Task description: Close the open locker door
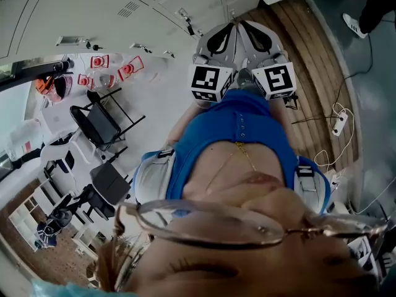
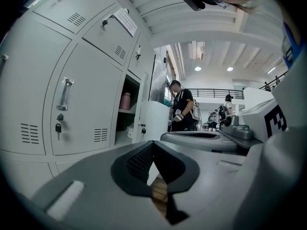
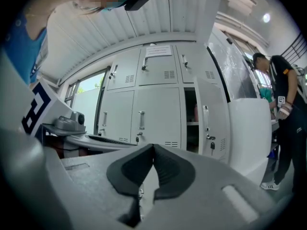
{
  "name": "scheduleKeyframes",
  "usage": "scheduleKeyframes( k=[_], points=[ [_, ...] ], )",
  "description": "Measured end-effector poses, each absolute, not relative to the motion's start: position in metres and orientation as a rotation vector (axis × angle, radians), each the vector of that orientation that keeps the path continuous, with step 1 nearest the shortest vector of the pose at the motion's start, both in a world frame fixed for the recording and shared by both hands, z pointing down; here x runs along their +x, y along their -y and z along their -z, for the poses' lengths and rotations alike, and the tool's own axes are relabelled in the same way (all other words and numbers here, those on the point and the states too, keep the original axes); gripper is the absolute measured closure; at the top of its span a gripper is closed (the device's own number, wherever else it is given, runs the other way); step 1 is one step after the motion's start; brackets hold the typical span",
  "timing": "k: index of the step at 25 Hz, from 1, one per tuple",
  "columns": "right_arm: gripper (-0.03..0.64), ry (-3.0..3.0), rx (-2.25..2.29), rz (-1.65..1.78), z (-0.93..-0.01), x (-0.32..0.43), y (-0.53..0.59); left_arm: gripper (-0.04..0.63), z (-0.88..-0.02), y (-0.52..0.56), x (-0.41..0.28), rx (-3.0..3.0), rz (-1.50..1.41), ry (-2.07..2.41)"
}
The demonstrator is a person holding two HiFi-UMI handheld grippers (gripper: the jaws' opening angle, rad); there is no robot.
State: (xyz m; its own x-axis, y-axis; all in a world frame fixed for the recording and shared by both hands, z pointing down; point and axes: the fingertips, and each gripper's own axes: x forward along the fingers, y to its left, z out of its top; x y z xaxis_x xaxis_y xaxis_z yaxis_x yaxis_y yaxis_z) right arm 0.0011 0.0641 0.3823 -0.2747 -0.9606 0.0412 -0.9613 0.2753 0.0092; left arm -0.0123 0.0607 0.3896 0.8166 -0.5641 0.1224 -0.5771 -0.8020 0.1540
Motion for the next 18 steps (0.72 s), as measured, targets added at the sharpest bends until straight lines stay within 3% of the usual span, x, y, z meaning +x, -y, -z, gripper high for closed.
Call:
scheduleKeyframes(
  k=[18],
  points=[
    [0.615, 2.554, 1.769, -0.004, -0.372, 0.074, 0.020, 0.597, -0.388, 0.025, 0.053, 2.756, -0.073, 1.023]
  ],
)
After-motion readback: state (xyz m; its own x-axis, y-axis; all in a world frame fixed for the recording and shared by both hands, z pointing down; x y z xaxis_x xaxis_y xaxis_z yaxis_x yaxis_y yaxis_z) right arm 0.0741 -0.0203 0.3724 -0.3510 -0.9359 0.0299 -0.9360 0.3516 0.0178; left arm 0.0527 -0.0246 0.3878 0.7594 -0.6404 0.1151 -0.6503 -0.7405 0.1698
